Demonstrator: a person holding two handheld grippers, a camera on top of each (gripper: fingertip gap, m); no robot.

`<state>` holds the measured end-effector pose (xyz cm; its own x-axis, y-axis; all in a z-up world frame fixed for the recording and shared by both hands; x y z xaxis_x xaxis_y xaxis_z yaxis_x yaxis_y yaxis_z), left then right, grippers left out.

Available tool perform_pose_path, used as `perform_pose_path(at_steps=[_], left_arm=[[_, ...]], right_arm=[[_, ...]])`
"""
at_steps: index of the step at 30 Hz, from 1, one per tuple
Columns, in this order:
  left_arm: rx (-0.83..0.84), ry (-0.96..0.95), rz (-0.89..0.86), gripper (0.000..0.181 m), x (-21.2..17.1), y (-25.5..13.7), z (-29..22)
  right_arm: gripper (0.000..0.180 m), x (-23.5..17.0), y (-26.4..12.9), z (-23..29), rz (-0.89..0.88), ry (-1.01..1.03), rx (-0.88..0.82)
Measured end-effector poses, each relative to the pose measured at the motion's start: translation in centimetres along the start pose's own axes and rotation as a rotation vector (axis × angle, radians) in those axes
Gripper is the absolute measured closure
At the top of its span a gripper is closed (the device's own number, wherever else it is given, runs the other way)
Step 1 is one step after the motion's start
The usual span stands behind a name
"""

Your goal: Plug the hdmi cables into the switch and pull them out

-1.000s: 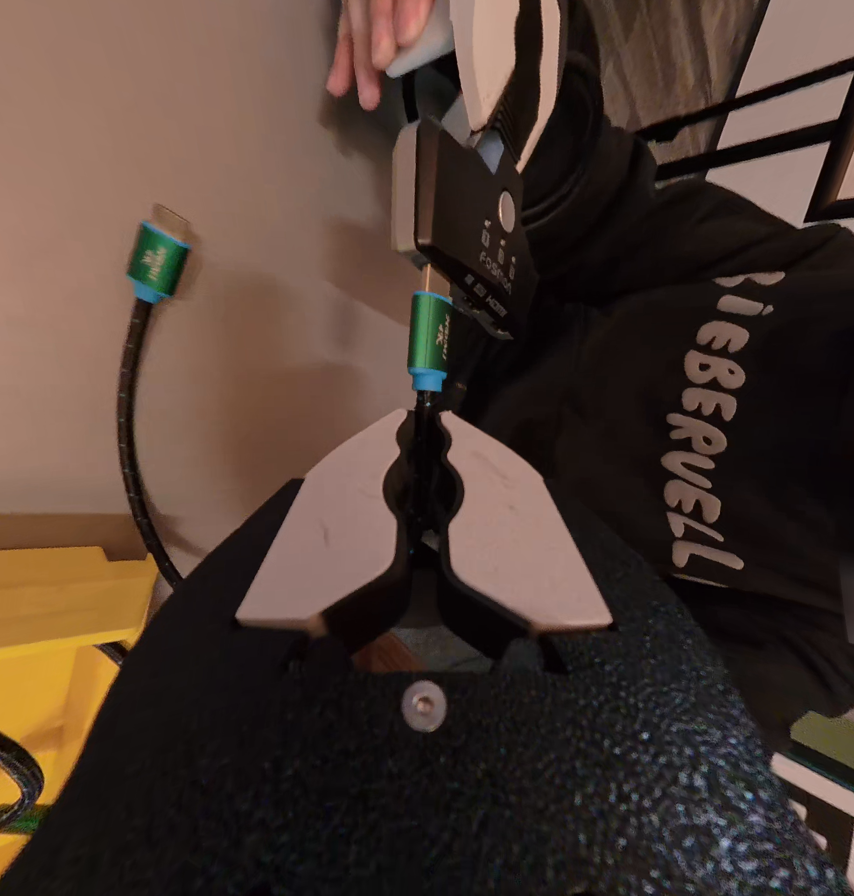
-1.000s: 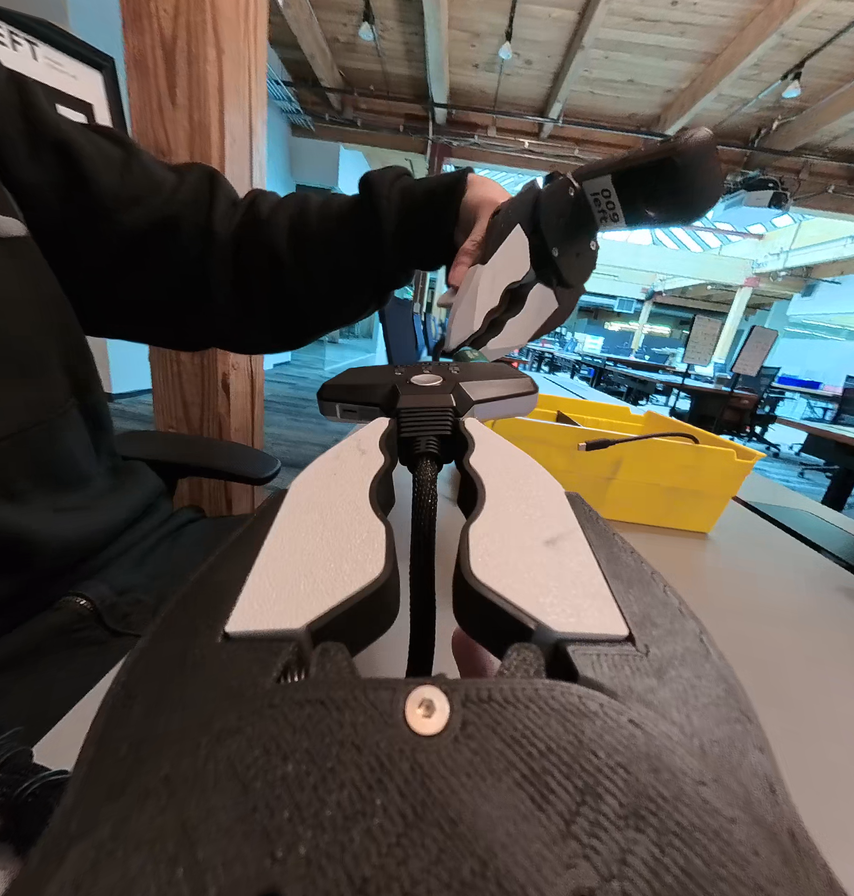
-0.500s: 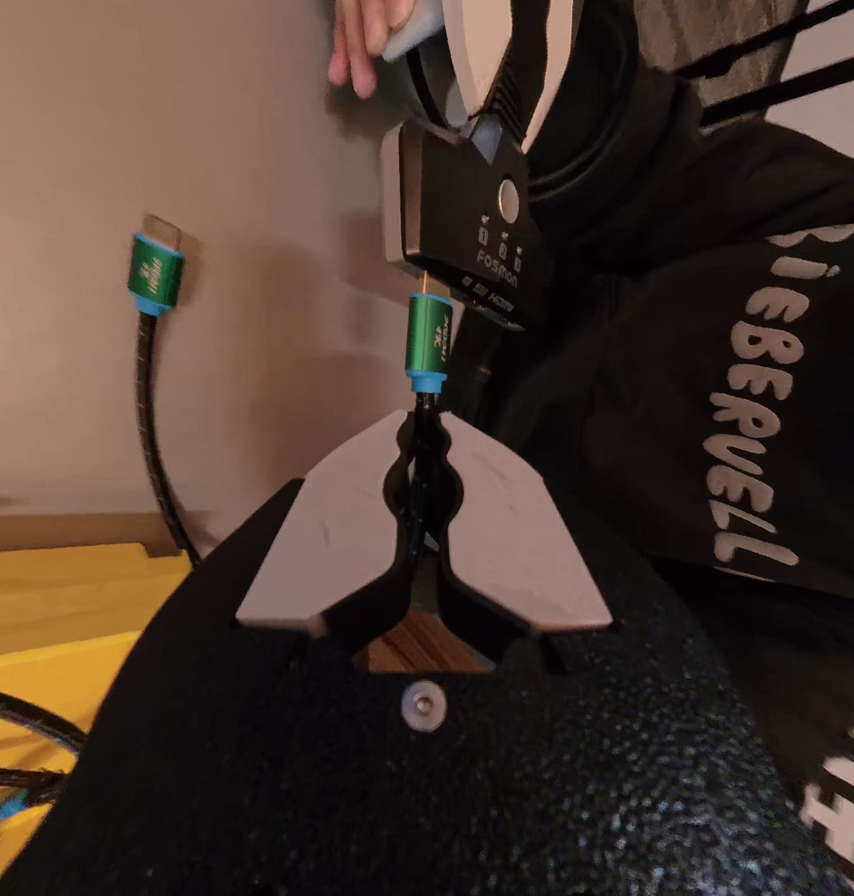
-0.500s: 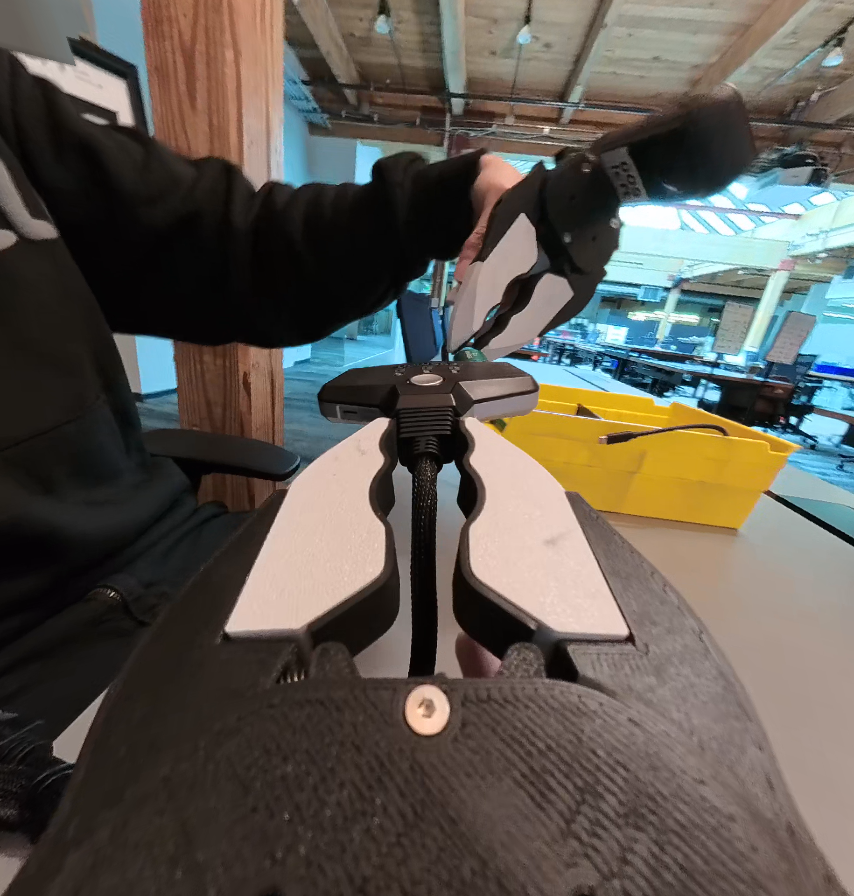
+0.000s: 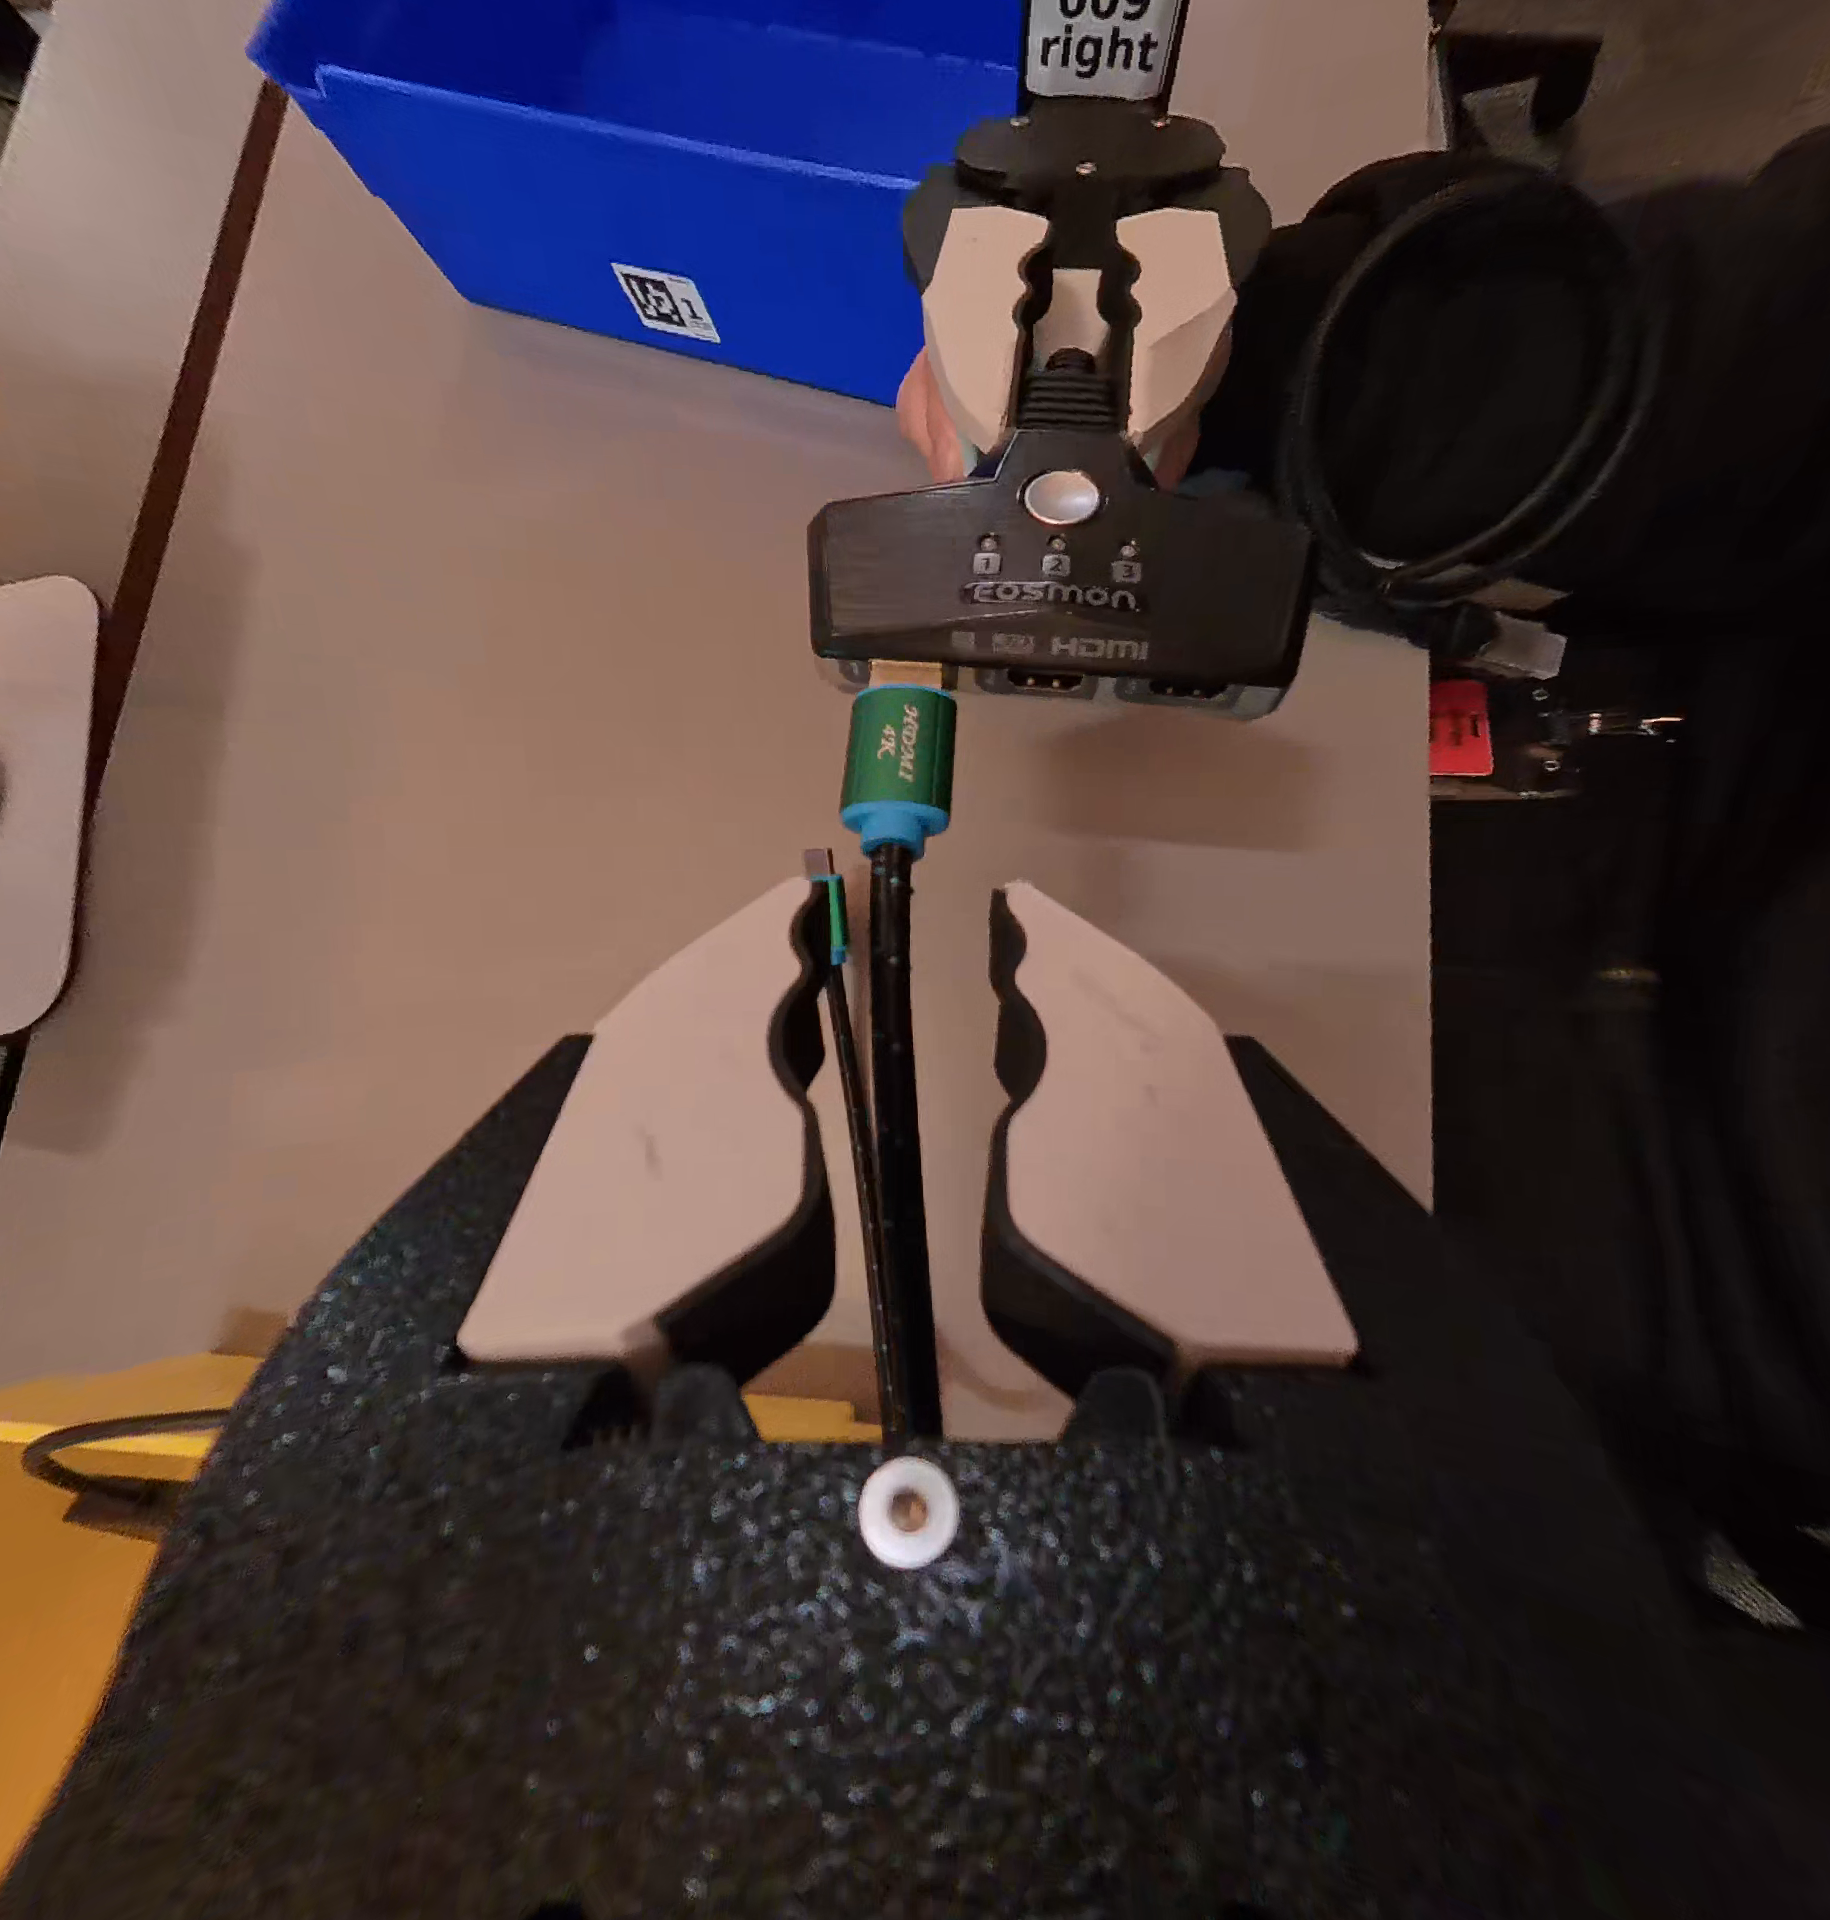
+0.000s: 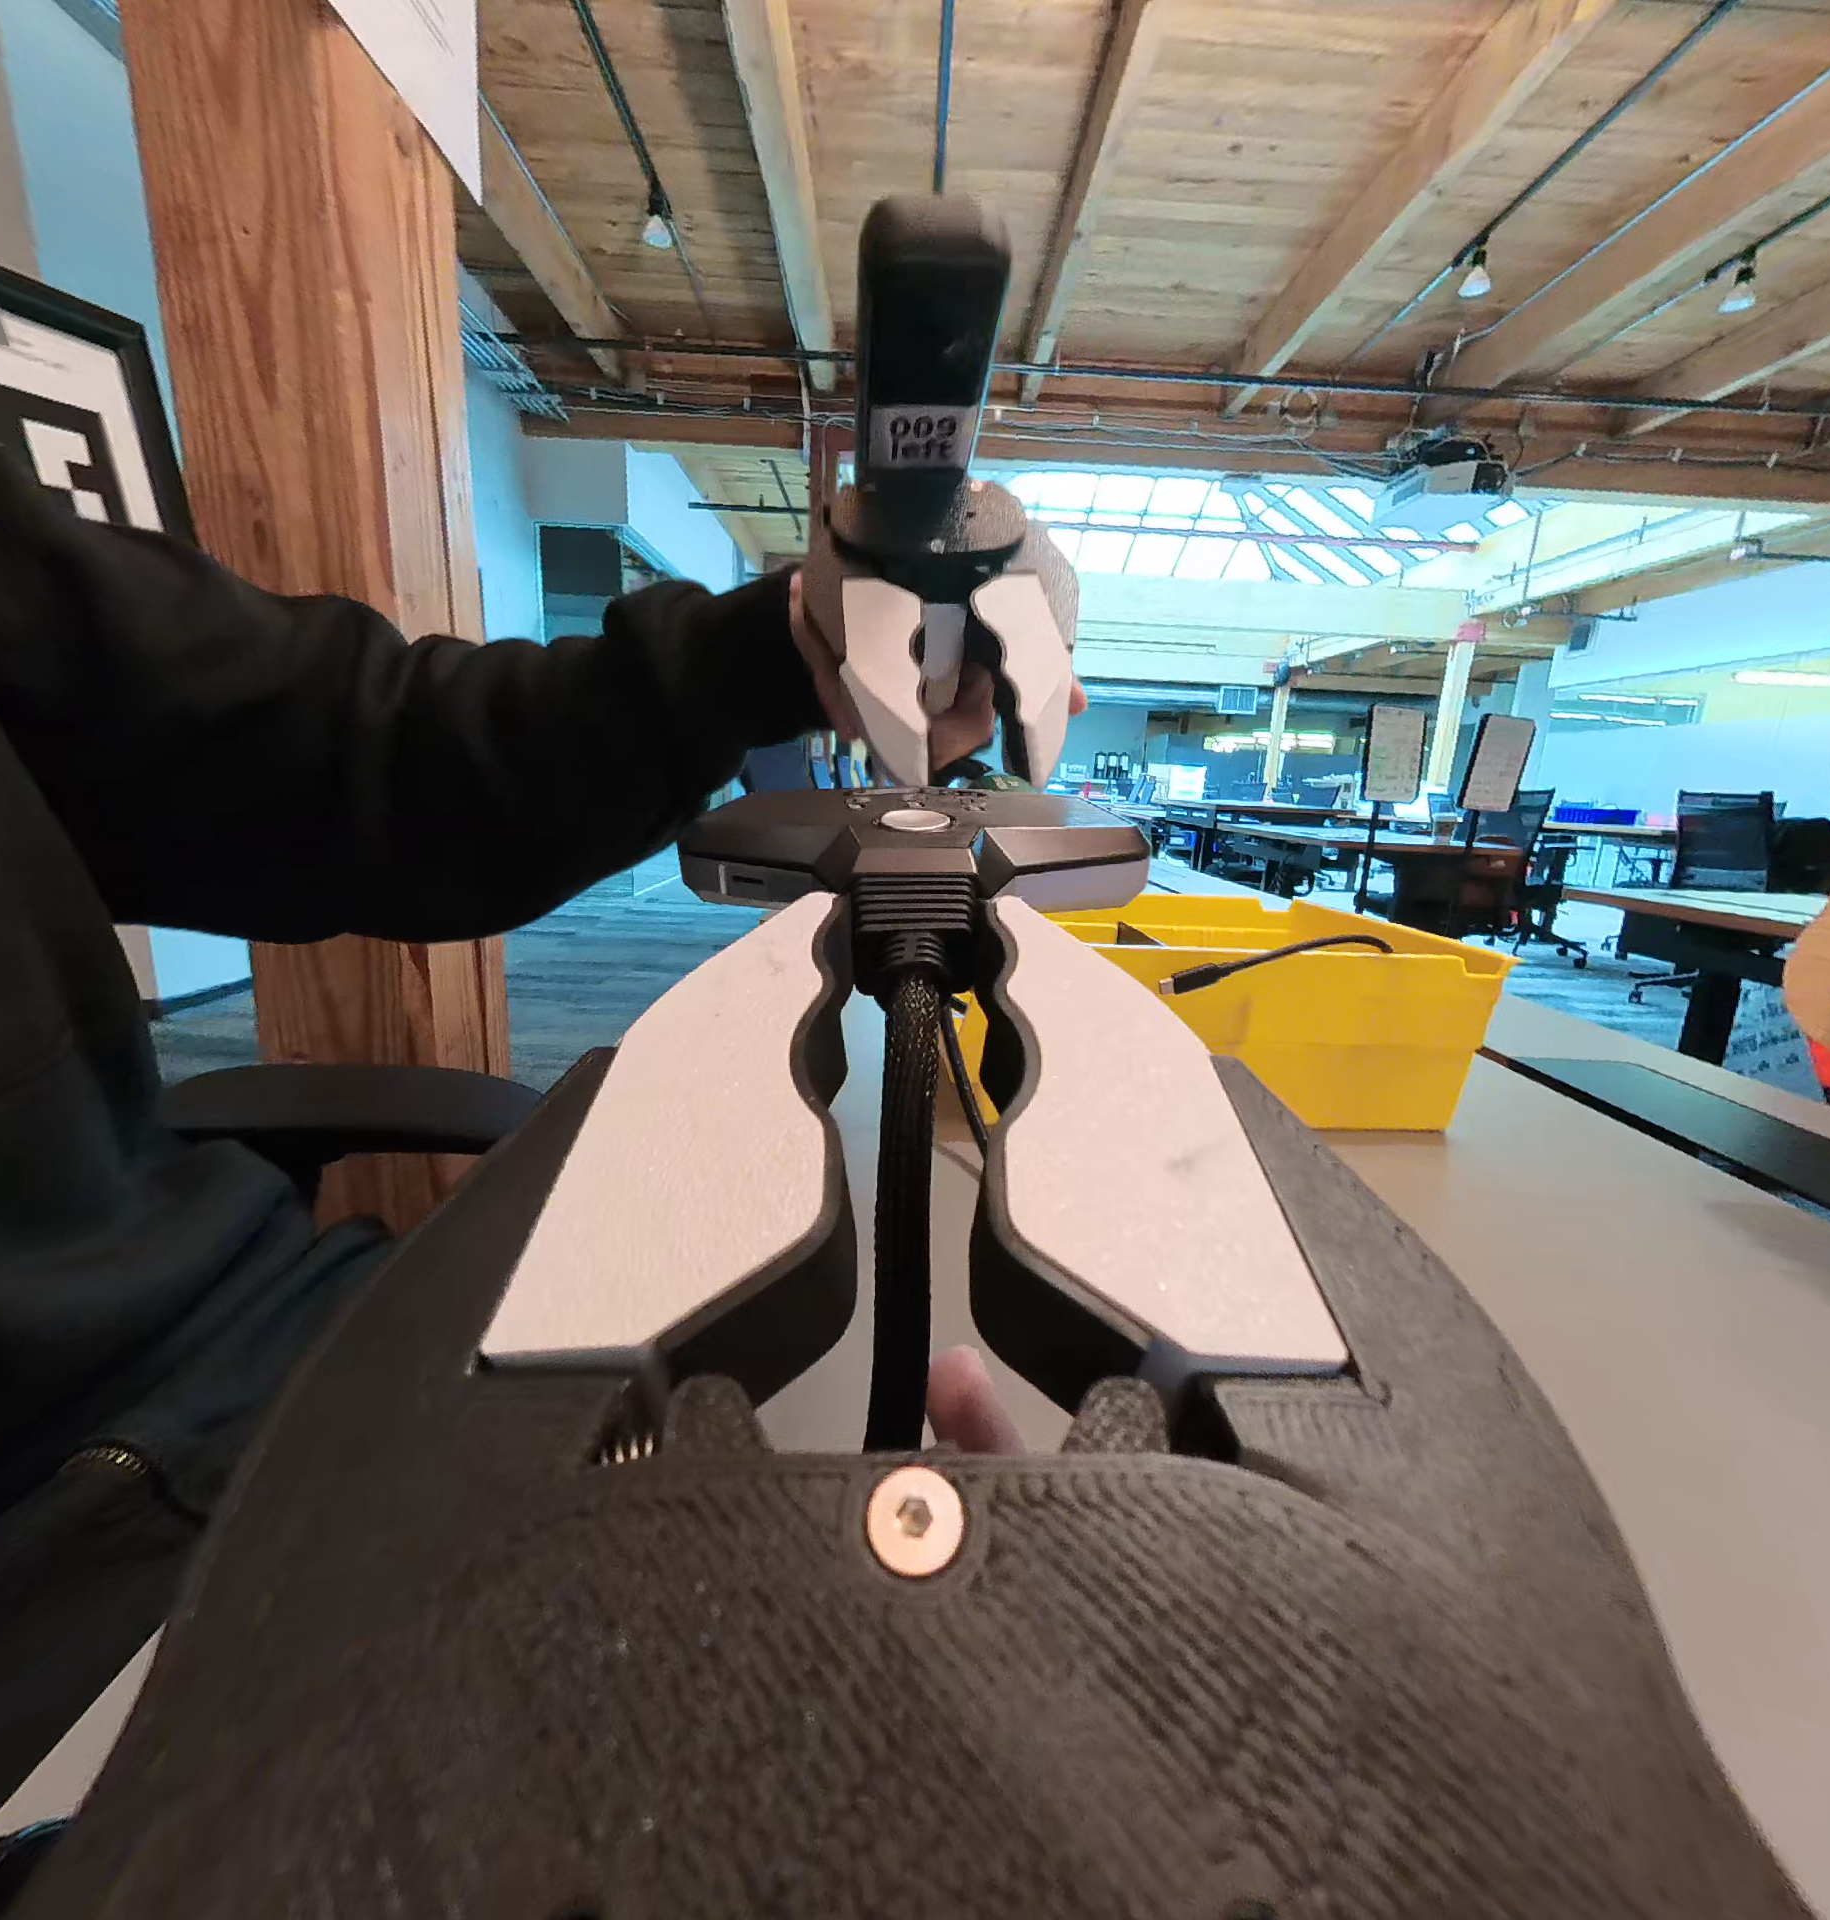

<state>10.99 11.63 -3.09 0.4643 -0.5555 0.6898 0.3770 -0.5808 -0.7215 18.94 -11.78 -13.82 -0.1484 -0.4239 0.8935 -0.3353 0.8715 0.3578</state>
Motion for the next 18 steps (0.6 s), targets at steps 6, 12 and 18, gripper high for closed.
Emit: perform_pose_path(at_steps=[6, 12, 18], left_arm=[[-0.040, -0.071, -0.141, 0.159, -1.1, 1.1, -0.1], [-0.037, -0.073, -0.115, 0.162, -1.7, 1.9, -0.1], [-0.016, -0.057, -0.110, 0.163, -1.1, 1.7, -0.2]], right_arm=[[0.157, 0.0, 0.2, 0.3, 0.005, -0.015, 0.027], [0.157, -0.3, 0.4, 0.4, 0.033, -0.010, 0.033], [0.158, -0.3, 0.3, 0.4, 0.009, -0.004, 0.021]])
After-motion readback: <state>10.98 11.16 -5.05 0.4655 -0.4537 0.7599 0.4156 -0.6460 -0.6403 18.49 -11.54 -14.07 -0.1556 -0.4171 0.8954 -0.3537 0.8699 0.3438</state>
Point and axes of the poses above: each gripper's, where its closed fingertips meet, y out along the fingers, x out of its top, z = x × y across the jaws, the point moved 9 cm from there along -y, back along the fingers, and after that the axes turned 14 degrees about -y, right-handed, at the moved point
